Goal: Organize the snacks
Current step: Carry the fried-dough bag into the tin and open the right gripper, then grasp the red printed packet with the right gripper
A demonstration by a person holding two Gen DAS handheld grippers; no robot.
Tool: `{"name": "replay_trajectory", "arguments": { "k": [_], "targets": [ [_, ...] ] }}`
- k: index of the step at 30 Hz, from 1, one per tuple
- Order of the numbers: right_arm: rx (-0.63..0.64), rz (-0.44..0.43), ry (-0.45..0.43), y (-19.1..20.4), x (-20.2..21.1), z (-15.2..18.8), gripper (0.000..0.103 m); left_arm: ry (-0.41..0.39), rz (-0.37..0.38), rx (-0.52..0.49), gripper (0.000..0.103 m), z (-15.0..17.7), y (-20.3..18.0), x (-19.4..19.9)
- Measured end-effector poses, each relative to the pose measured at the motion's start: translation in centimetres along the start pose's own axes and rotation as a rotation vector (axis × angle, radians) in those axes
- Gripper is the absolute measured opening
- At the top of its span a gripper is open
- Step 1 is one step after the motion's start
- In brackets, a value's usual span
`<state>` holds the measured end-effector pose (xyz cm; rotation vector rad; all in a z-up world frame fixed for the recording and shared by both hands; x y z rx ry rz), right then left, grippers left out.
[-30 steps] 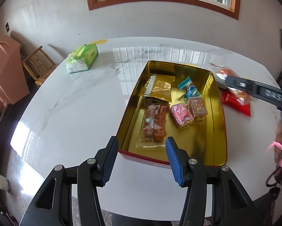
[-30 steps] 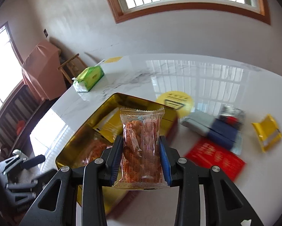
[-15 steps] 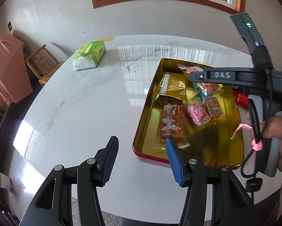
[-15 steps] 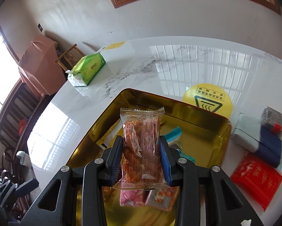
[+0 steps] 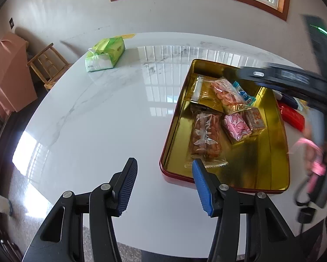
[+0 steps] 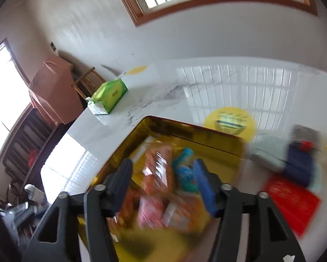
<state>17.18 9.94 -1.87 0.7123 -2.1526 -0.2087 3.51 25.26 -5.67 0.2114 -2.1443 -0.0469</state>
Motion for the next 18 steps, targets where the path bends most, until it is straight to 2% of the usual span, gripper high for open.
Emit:
{"name": "replay_trajectory", "arguments": {
  "k": [2,3,5,9,12,14,18],
  "targets": [
    [0.062,0.047,-0.001,-2.1,2.3,1.1,0.072,-0.012,-0.002,-0.003,0.054,0.0,-0.1,0.5],
    [0.104,0.108,-0.001,-4.0,3.6,1.8,0.073,-0.017,-0.001,-0.003,0.054,0.0,-0.1,0.7],
    [0.125,0.175,0.044,-7.2,4.5,2.3,0.073,-0.019,0.007,-0.004,0.054,-0.1,-0.4,0.8],
    [0.093,0.215,0.135,-12.4,4.8,2.2,0.073,-0.007,0.035,-0.011,0.057,-0.3,-1.9,0.8],
    [0.129,0.163,0.181,-12.6,3.5,1.9,0.073,-0.007,0.053,-0.029,0.057,-0.6,-3.4,0.9],
    [0.187,0.194,0.200,-12.3,2.3,2.2,0.073,-0.011,0.051,-0.050,0.057,-0.8,-4.3,1.1],
    [0.242,0.197,0.232,-11.7,-0.6,2.1,0.074,-0.011,0.046,-0.081,0.058,-1.1,-5.4,1.3]
  ]
}}
Point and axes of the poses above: each gripper's, at about its wrist camera, not at the fingertips, and x roughly against the way its jaws point, y to its left, z to its underside, the point moved 2 cm from there along -x, roughly the way its jaws point, and after that the axes turned 8 degrees about -x, right-handed, at the moved point
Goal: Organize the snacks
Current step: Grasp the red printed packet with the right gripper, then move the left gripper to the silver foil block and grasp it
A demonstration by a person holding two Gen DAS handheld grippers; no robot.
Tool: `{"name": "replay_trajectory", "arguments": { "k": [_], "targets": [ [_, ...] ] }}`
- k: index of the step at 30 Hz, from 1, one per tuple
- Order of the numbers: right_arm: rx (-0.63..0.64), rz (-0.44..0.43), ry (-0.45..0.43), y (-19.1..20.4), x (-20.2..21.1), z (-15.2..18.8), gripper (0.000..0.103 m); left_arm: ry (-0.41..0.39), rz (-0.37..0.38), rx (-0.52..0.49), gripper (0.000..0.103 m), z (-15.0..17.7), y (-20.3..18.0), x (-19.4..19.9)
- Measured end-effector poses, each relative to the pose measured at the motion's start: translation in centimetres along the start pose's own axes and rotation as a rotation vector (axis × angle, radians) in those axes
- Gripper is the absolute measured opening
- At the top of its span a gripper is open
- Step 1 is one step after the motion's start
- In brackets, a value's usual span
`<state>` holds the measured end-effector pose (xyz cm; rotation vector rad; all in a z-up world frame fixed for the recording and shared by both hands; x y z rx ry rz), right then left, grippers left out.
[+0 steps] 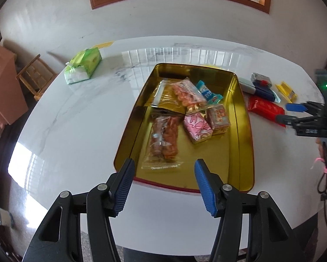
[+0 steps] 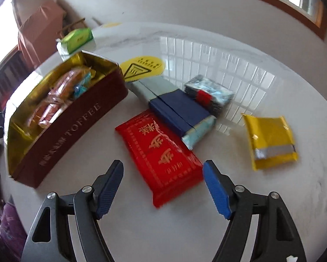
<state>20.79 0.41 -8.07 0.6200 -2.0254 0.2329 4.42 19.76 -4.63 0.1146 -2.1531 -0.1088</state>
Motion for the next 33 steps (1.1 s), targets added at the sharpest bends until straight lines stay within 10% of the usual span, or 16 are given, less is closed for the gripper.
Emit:
{"name": "replay_trajectory", "arguments": {
  "k": [12,19,29,33],
  "targets": [
    [0.090,0.067,0.018,2.3,1.3,3.5,0.044,0.026,0.012,-0.003,0.058,-0.5,-0.8,-0.5],
    [-0.156,0.131,-0.052,-4.9,6.5,10.3,0.044,-0.010,0.038,-0.070,0.058,-0.8,-3.4,1.1],
    [-0.435,0.259,-0.129,-16.6,10.9,15.5,0.044,-0.016,0.341,-0.173,0.060,-6.3,-9.7,1.9],
    [-0.437,0.244,-0.173,-17.1,11.0,16.2,0.045,-0.105,0.419,-0.344,0.078,-11.1,-13.3,0.7]
  ]
}}
Point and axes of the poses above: each gripper's, at about its wrist camera, not at the fingertips, and x roughly against the way its jaws point, y to its left, z to its underside, the point moved 2 cm from there along -x, roughly the way its jaws point, and after that the axes turned 8 degrees about -x, right-handed, at the moved point
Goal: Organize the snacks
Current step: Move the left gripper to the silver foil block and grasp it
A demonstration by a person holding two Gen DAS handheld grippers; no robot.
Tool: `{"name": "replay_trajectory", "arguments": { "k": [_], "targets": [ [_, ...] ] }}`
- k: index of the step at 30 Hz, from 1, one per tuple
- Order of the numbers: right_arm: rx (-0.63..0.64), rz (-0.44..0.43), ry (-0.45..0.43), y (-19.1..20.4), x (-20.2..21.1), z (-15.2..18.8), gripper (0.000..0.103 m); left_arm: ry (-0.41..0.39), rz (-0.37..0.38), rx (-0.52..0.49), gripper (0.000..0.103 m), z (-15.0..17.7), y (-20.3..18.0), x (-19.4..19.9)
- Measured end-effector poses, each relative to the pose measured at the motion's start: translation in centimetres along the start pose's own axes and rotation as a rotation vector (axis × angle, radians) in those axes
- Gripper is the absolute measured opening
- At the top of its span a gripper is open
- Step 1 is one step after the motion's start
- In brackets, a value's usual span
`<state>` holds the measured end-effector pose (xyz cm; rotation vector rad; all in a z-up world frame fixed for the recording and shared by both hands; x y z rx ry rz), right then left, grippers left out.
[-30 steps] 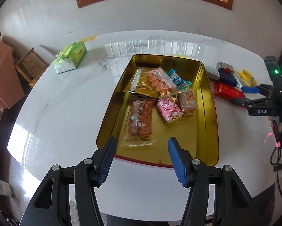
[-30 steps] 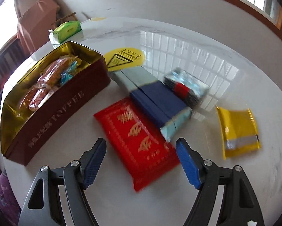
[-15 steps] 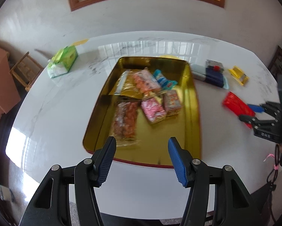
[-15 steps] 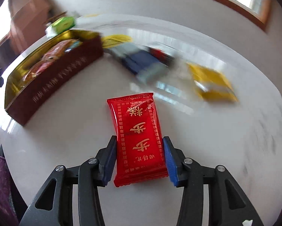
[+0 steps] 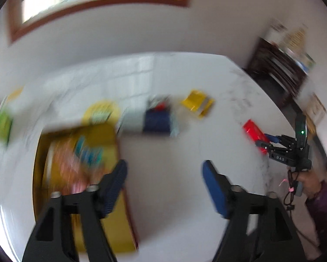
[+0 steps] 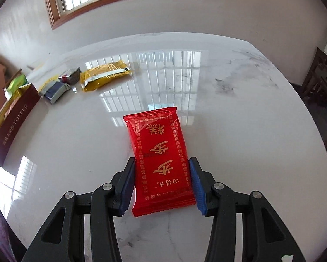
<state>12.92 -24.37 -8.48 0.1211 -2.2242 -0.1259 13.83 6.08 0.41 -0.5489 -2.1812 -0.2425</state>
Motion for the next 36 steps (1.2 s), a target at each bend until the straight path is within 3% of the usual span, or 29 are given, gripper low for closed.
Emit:
{"name": "replay_trajectory", "arguments": {
  "k": [2,4,11,14,19,22,26,27,29,32,36],
  "targets": [
    [0.001,-0.005,-0.024,0.0,-0.1,0.2,0.045,-0.009,-0.014,-0.091,0.078,-2.4,-0.2,-2.0],
    [-0.015,-0.022,-0.045,0.2,-0.1,0.3,0.046,0.001,0.019,-0.200,0.078,-4.7,-0.5,-4.4],
    [-0.047,-0.055,-0.052,-0.2,0.2,0.2,0.046,0.118,0.025,-0.575,0.078,-9.3,-1.7,-11.9],
    [-0.062,-0.068,-0.054,-0.2,0.1,0.1,0.046,0.186,0.033,-0.656,0.067,-9.8,-1.5,-14.9],
    [-0.071,-0.074,-0.055,-0.2,0.1,0.2,0.046,0.257,0.052,-0.748,0.061,-10.2,-0.8,-18.9],
    [-0.075,-0.076,-0.056,-0.3,0.1,0.2,0.046,0.319,0.114,-0.750,0.061,-10.1,-0.3,-20.9],
    [-0.077,-0.074,-0.056,-0.3,0.0,0.1,0.046,0.329,0.178,-0.735,0.059,-10.7,0.2,-22.1],
    [-0.077,-0.074,-0.056,-0.3,0.0,0.1,0.046,0.337,0.195,-0.691,0.052,-11.0,0.6,-22.4],
    [-0.078,-0.073,-0.057,-0.3,0.0,0.1,0.046,0.344,0.194,-0.607,0.049,-11.5,1.2,-22.7],
    [-0.078,-0.073,-0.057,-0.3,0.0,0.1,0.046,0.337,0.132,-0.463,0.048,-11.7,1.9,-22.8],
    [-0.077,-0.071,-0.057,-0.2,0.0,0.2,0.046,0.258,0.094,-0.227,0.040,-11.6,2.4,-20.8]
  ]
}}
Point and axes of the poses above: each gripper's, at about its wrist camera, not at the fingertips, and x roughly against the way its jaws point, y to its left, z to its underside, the point moved 2 cm from there along -x, roughly the way its jaws point, and after that the axes turned 8 degrees about -x, right-handed, at the moved point
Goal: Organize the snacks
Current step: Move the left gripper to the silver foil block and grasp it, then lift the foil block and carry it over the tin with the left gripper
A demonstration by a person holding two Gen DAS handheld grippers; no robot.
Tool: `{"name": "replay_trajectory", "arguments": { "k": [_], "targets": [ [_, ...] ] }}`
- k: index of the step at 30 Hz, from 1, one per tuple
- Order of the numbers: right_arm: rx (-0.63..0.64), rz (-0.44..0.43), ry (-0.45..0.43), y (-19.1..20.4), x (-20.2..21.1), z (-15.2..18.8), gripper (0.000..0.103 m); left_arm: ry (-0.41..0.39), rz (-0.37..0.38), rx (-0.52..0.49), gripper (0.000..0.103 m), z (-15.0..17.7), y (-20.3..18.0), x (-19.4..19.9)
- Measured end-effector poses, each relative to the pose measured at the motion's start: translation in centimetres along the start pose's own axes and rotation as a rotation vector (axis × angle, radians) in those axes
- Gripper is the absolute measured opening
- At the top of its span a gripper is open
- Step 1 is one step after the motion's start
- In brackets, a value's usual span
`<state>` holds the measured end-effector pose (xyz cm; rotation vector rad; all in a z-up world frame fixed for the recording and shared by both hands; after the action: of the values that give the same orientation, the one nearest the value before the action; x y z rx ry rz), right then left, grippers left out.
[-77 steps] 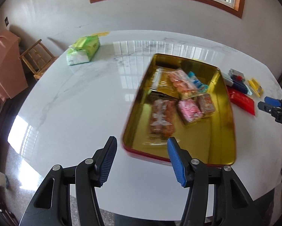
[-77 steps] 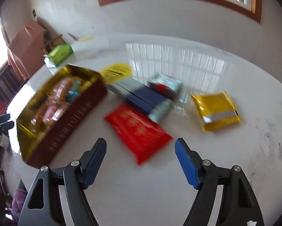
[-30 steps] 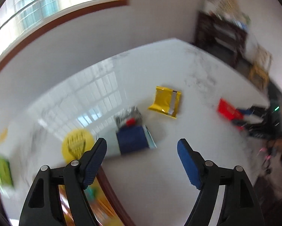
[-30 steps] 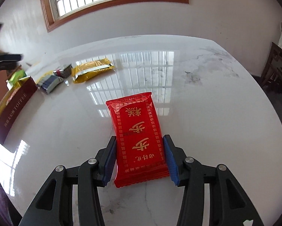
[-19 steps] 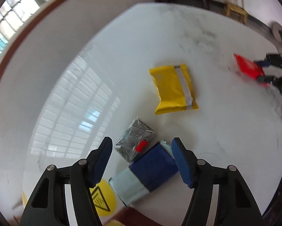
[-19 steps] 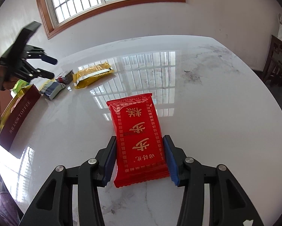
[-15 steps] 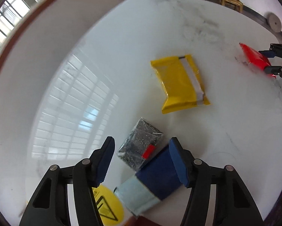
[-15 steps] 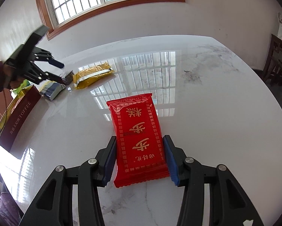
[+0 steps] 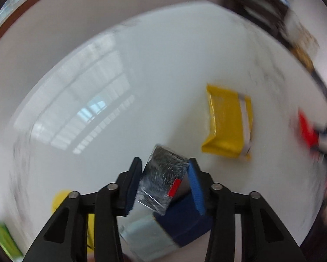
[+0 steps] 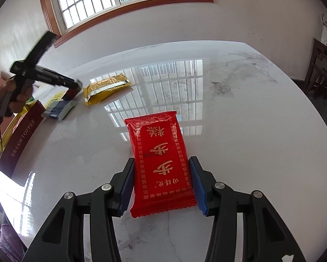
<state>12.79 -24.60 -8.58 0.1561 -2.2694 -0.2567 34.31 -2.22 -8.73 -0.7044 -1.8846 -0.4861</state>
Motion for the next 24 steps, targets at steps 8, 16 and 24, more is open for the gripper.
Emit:
{"name": "replay_trajectory", "arguments": {
  "k": [8,16,24],
  "targets": [
    [0.035,0.049,0.004,0.5,-0.2,0.1,0.046,-0.181,0.033,0.204,0.038,2.2,-3.9,7.4],
    [0.035,0.056,0.000,0.4,-0.1,0.1,0.046,-0.216,0.096,0.371,0.038,9.6,-8.8,11.7],
    [0.054,0.078,0.002,0.7,-0.2,0.2,0.046,-0.087,0.099,0.454,0.038,16.0,-12.4,10.1]
  ]
}}
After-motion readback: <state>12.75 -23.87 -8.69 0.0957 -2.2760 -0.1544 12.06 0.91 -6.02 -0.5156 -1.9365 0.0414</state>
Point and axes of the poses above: each gripper's, at about its wrist camera, not at the fingertips, and x roughly against the way its jaws point, y to its left, z to its underside, the point moved 2 cm from there along -x, roughly the way its jaws point, and after that the axes turned 8 degrees about -x, right-handed, at the moved point
